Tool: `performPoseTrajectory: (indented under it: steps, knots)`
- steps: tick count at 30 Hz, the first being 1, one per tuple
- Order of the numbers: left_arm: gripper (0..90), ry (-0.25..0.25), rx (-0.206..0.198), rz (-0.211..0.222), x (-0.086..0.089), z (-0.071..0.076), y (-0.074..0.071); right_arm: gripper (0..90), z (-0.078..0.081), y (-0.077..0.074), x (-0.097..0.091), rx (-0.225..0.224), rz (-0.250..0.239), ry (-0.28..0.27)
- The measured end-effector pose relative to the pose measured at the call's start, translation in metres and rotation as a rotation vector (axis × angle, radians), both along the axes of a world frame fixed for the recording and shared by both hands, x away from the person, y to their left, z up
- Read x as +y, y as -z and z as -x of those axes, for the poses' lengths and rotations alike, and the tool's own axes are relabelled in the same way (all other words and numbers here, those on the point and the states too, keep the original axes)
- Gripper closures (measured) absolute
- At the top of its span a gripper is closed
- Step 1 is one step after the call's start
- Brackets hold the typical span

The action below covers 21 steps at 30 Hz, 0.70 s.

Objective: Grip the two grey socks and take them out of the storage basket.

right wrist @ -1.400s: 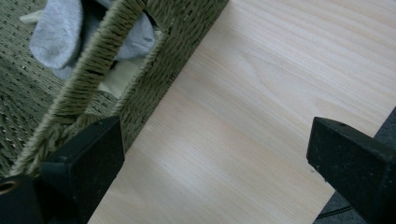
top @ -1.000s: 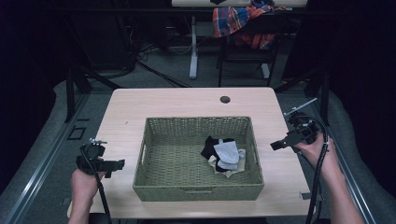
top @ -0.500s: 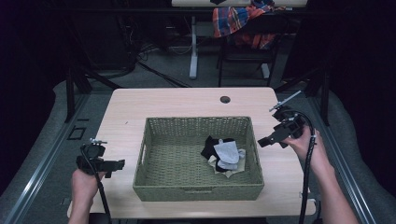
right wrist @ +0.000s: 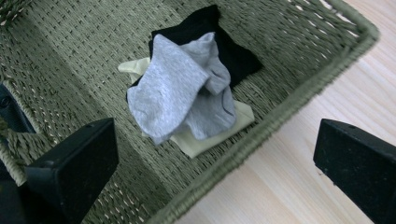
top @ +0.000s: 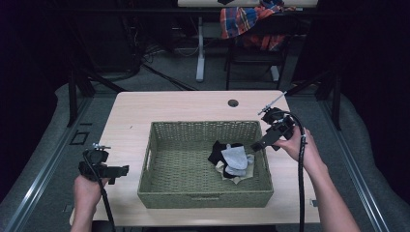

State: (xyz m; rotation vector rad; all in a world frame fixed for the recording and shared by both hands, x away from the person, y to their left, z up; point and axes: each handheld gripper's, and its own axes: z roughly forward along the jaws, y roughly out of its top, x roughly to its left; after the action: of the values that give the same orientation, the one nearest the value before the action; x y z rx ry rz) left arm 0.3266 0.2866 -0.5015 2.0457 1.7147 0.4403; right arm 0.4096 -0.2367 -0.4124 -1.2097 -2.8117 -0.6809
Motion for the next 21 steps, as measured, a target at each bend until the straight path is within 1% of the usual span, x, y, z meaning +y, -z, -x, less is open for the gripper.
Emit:
performPoseTrajectory:
  steps: [2, 3, 4, 5, 6, 7, 8, 9, 10, 11, 12, 13, 14, 15, 16, 17, 18, 20, 21]
  knots:
    - [0.2, 0.000, 0.000, 0.000, 0.000, 0.000, 0.000, 0.0, -0.003, 0.001, 0.005, 0.006, 0.019, -0.019]
    - [0.2, 0.000, 0.001, 0.001, 0.000, 0.000, 0.000, 0.7, -0.004, 0.004, 0.009, 0.003, 0.010, -0.014]
    - [0.2, 0.000, 0.001, 0.001, 0.000, 0.000, 0.000, 0.7, -0.004, 0.004, 0.009, 0.003, 0.010, -0.014]
    - [0.2, 0.001, 0.002, 0.002, 0.000, 0.000, 0.000, 4.2, -0.007, 0.006, 0.014, 0.012, 0.014, -0.032]
    - [0.2, 0.001, 0.002, 0.002, 0.000, 0.000, 0.000, 4.2, -0.007, 0.006, 0.014, 0.012, 0.014, -0.032]
    - [0.2, 0.000, 0.001, 0.001, 0.000, 0.000, 0.000, 9.0, -0.008, 0.010, 0.020, 0.011, 0.015, -0.035]
    - [0.2, 0.000, 0.001, 0.001, 0.000, 0.000, 0.000, 9.0, -0.008, 0.010, 0.020, 0.011, 0.015, -0.035]
    - [0.2, 0.001, 0.002, 0.001, 0.000, 0.000, 0.000, 13.3, -0.012, 0.012, 0.024, 0.017, 0.032, -0.062]
    - [0.2, 0.001, 0.002, 0.001, 0.000, 0.000, 0.000, 13.3, -0.012, 0.012, 0.024, 0.017, 0.032, -0.062]
    - [0.2, 0.000, 0.002, 0.001, 0.000, 0.000, 0.000, 15.0, -0.014, 0.015, 0.030, 0.021, 0.042, -0.064]
    - [0.2, 0.000, 0.002, 0.001, 0.000, 0.000, 0.000, 15.0, -0.014, 0.015, 0.030, 0.021, 0.042, -0.064]
    - [0.2, 0.001, 0.002, 0.001, 0.000, 0.000, 0.000, 18.7, -0.016, 0.018, 0.035, 0.023, 0.062, -0.071]
    - [0.2, 0.001, 0.002, 0.001, 0.000, 0.000, 0.000, 18.7, -0.016, 0.018, 0.035, 0.023, 0.062, -0.071]
    - [0.2, 0.001, 0.000, 0.000, 0.000, 0.000, 0.001, 24.1, -0.019, 0.021, 0.039, 0.024, 0.078, -0.070]
    - [0.2, 0.001, 0.000, 0.000, 0.000, 0.000, 0.001, 25.8, -0.020, 0.024, 0.041, 0.029, 0.069, -0.063]
    - [0.2, 0.001, -0.001, 0.001, 0.000, 0.000, 0.001, 28.4, -0.021, 0.026, 0.043, 0.031, 0.069, -0.056]
    - [0.2, 0.001, -0.001, 0.000, 0.000, 0.000, 0.001, 31.1, -0.022, 0.028, 0.045, 0.031, 0.085, -0.058]
    - [0.2, 0.001, 0.001, 0.000, 0.000, -0.001, 0.001, 32.6, -0.022, 0.030, 0.047, 0.030, 0.091, -0.053]
    - [0.2, 0.004, 0.005, -0.001, -0.001, -0.001, 0.000, 36.8, -0.022, 0.035, 0.053, 0.036, 0.093, -0.059]
